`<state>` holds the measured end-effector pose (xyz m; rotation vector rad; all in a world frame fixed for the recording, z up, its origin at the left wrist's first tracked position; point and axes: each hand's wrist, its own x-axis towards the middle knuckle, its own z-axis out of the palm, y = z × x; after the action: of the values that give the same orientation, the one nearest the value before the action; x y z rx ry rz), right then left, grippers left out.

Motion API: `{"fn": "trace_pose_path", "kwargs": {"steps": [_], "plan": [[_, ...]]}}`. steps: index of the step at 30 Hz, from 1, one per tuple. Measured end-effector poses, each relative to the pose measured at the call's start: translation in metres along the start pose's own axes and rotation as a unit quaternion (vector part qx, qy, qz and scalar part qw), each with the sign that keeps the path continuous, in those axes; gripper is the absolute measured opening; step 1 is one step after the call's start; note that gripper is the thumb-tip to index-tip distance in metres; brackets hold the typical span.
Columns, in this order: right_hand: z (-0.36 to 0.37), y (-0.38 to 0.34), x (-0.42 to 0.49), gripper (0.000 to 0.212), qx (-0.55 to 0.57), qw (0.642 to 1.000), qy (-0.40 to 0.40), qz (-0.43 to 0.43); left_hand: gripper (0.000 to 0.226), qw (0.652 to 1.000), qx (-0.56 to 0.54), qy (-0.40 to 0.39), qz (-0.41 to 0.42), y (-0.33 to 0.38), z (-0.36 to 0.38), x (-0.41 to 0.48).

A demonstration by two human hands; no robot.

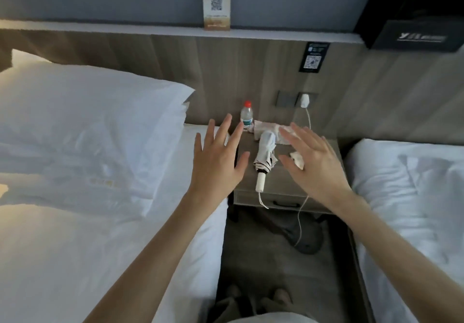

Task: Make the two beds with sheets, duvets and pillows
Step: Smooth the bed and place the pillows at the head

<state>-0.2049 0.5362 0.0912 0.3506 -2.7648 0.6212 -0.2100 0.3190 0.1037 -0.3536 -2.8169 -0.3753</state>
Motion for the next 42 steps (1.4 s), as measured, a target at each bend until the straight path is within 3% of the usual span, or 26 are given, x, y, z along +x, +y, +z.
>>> {"fn": "trace_pose_path", "kwargs": {"steps": [10, 19, 25, 32, 42], "plan": [[-0.103, 0.096, -0.168, 0.055, -0.059, 0.972, 0.062, 0.217, 0.059, 0.973, -0.057, -0.048, 0.22, 0.183, 0.041, -0.013], [-0.182, 0.162, -0.337, 0.057, -0.086, 0.942, 0.046, 0.321, 0.057, 0.945, -0.102, -0.079, 0.299, 0.354, 0.066, -0.096], [-0.219, 0.192, -0.43, 0.058, -0.097, 0.916, 0.055, 0.385, 0.06, 0.92, -0.112, -0.141, 0.348, 0.442, 0.081, -0.14], [-0.243, 0.236, -0.496, 0.058, -0.095, 0.859, 0.096, 0.494, 0.061, 0.883, -0.113, -0.204, 0.408, 0.527, 0.116, -0.141], [-0.249, 0.345, -0.524, 0.062, -0.084, 0.729, 0.122, 0.668, 0.063, 0.82, -0.096, -0.288, 0.486, 0.636, 0.227, -0.075]]}}
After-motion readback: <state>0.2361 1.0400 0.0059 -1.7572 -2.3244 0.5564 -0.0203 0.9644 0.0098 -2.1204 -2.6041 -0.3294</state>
